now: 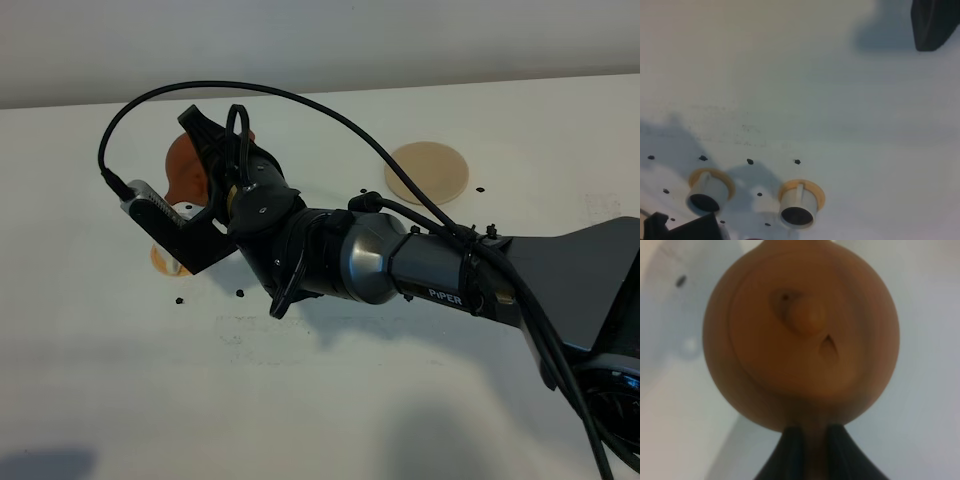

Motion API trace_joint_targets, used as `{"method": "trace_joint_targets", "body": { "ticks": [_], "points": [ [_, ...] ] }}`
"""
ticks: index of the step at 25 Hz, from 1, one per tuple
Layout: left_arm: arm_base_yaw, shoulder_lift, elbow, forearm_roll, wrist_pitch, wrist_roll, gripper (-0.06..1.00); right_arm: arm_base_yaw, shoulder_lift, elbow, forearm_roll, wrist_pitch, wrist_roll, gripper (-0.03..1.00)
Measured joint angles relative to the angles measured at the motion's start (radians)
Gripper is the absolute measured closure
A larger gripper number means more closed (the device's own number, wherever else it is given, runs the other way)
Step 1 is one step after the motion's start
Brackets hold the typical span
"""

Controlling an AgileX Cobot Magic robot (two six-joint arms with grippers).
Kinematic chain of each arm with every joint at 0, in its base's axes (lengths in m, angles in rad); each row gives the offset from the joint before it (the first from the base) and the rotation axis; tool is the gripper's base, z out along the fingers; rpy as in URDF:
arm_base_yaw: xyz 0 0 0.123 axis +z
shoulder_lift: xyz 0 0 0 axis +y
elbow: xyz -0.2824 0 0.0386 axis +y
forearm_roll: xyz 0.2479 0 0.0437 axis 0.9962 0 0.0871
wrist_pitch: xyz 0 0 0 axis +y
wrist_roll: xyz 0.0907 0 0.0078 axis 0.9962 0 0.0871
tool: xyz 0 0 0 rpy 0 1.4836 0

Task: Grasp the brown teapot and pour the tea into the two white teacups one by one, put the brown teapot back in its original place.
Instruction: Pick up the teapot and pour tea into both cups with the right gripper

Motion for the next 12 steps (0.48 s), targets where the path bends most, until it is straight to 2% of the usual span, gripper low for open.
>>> {"method": "trace_joint_targets", "body": {
  "ticks": [3, 12],
  "points": [
    [0.0, 0.0, 0.0, 0.0, 0.0, 0.0, 0.62, -0.001, 0.0, 0.0, 0.069, -0.016, 0.007, 0.87],
    [0.0, 0.0, 0.0, 0.0, 0.0, -0.001, 0.62, -0.053, 0.0, -0.109, 0.408, -0.029, 0.008, 0.87]
  ]
}}
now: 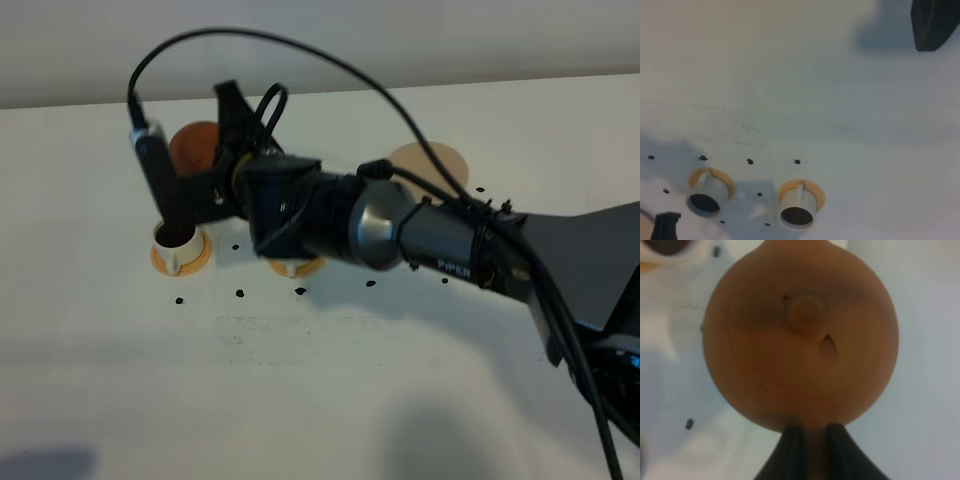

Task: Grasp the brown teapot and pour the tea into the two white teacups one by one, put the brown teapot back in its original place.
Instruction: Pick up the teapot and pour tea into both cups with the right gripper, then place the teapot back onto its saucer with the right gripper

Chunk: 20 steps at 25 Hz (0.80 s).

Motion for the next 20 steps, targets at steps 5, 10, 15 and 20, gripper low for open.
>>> {"method": "trace_joint_targets", "body": {
  "ticks": [5, 10, 15, 20],
  "points": [
    [0.0, 0.0, 0.0, 0.0, 0.0, 0.0, 0.62, -0.033, 0.0, -0.044, 0.18, 0.003, -0.022, 0.87],
    [0.0, 0.0, 0.0, 0.0, 0.0, 0.0, 0.62, -0.055, 0.002, -0.05, 0.333, 0.001, -0.046, 0.87],
    [0.0, 0.0, 0.0, 0.0, 0.0, 0.0, 0.62, -0.063, 0.018, -0.051, 0.422, -0.015, -0.048, 0.87],
    [0.0, 0.0, 0.0, 0.0, 0.0, 0.0, 0.62, -0.071, 0.042, -0.051, 0.479, -0.028, -0.048, 0.87]
  ]
}}
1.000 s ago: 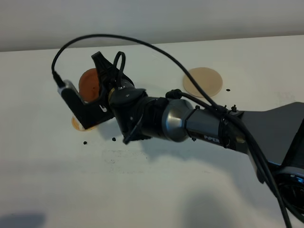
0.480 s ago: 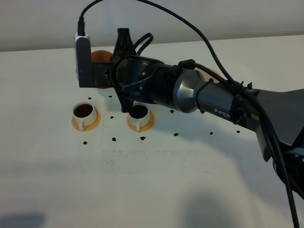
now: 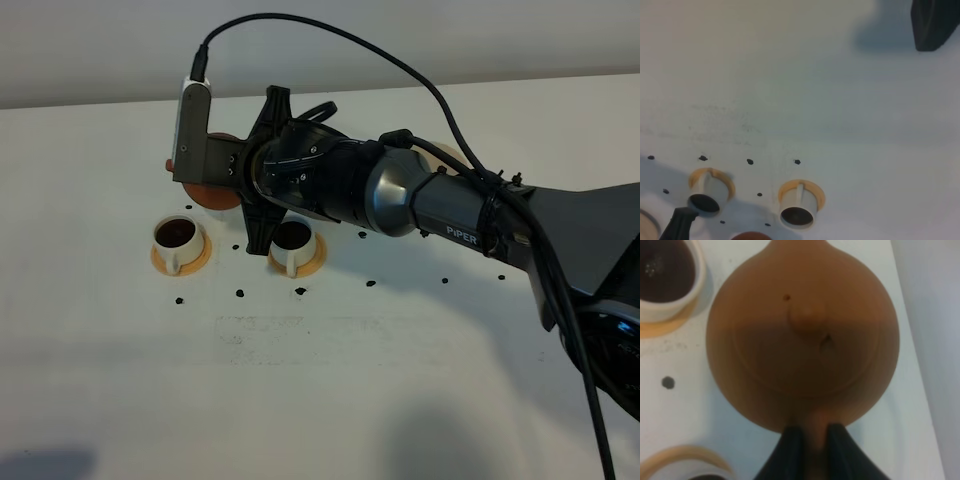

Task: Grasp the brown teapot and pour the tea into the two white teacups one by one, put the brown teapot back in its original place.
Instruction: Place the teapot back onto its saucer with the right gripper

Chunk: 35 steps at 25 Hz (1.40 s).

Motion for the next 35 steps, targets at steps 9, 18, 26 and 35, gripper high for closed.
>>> {"method": "trace_joint_targets", "body": {
  "ticks": [9, 18, 26, 35],
  "points": [
    [0.0, 0.0, 0.0, 0.0, 0.0, 0.0, 0.62, -0.018, 0.089, -0.073, 0.045, 0.02, 0.0, 0.87],
    [0.0, 0.0, 0.0, 0.0, 0.0, 0.002, 0.62, -0.028, 0.126, -0.099, 0.112, 0.07, 0.0, 0.87],
    [0.0, 0.0, 0.0, 0.0, 0.0, 0.001, 0.62, -0.028, 0.09, -0.143, 0.113, 0.147, 0.0, 0.87],
    [0.0, 0.0, 0.0, 0.0, 0.0, 0.001, 0.62, -0.044, -0.039, -0.181, 0.153, 0.233, 0.065, 0.87]
  ]
}}
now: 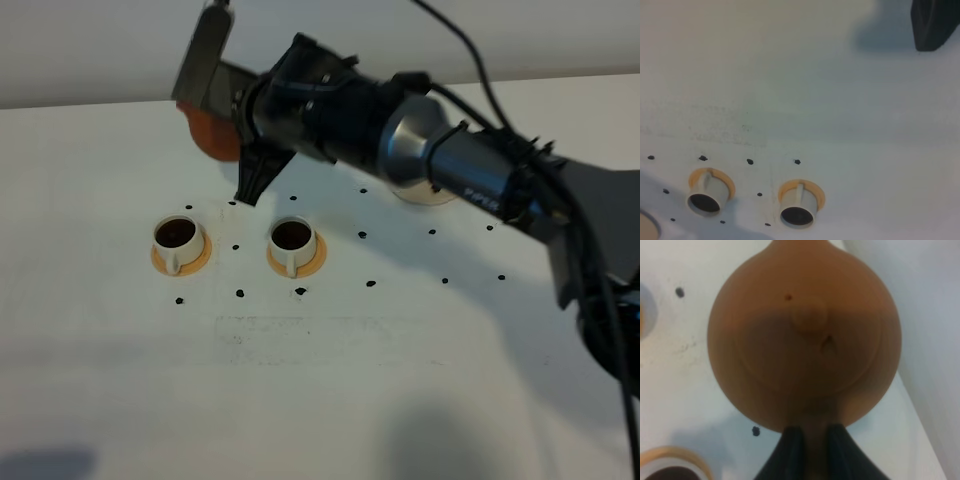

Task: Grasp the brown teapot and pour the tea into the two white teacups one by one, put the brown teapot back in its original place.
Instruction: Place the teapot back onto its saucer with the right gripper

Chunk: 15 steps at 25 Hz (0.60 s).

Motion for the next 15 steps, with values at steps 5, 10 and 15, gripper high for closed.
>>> {"method": "trace_joint_targets", "body": {
  "ticks": [5, 10, 15],
  "points": [
    [0.0, 0.0, 0.0, 0.0, 0.0, 0.0, 0.62, -0.086, -0.025, -0.001, 0.054, 0.095, 0.062, 0.87],
    [0.0, 0.0, 0.0, 0.0, 0.0, 0.0, 0.62, -0.176, -0.025, -0.001, 0.119, 0.195, 0.092, 0.87],
    [0.0, 0.0, 0.0, 0.0, 0.0, 0.0, 0.62, -0.245, -0.025, -0.001, 0.183, 0.222, 0.093, 0.87]
  ]
}}
